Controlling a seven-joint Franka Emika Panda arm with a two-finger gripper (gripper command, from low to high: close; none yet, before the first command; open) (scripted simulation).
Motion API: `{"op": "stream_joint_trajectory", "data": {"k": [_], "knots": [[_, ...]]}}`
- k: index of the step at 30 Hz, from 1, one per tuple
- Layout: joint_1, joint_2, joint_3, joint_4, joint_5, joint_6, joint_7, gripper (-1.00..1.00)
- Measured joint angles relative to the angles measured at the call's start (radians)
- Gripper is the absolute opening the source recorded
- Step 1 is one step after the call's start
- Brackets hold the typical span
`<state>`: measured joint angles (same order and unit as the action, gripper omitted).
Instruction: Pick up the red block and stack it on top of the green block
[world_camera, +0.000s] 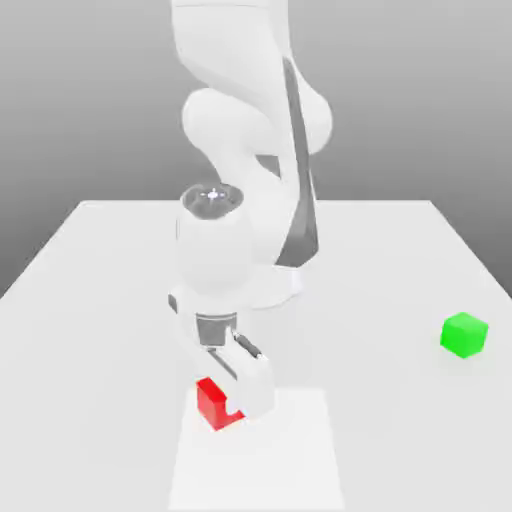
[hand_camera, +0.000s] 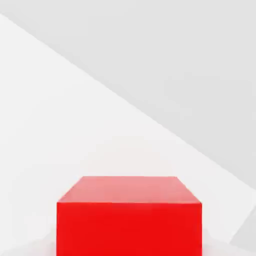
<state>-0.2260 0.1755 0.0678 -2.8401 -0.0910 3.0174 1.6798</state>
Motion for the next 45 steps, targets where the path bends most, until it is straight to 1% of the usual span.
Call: {"op": "stream_joint_trajectory", "data": {"k": [6,9,12,28,31,37,43,44,45], "knots": [[0.0,-0.202,0.027,-0.03,0.098,-0.172,-0.071,-1.0],[0.098,-0.243,0.07,-0.022,0.121,-0.217,-0.162,-1.0],[0.193,-0.258,0.136,-0.005,0.141,-0.243,-0.278,-1.0],[0.715,-0.287,0.479,0.081,0.216,-0.353,-0.865,-1.0],[0.74,-0.253,0.511,0.096,0.172,-0.337,-0.874,-1.0],[0.721,-0.157,0.505,0.105,0.032,-0.262,-0.779,-1.0],[0.753,-0.04,0.437,0.107,-0.151,-0.17,-0.648,-1.0],[0.762,-0.025,0.425,0.107,-0.173,-0.159,-0.632,1.0],[0.762,-0.025,0.425,0.107,-0.173,-0.159,-0.632,1.0]]}}
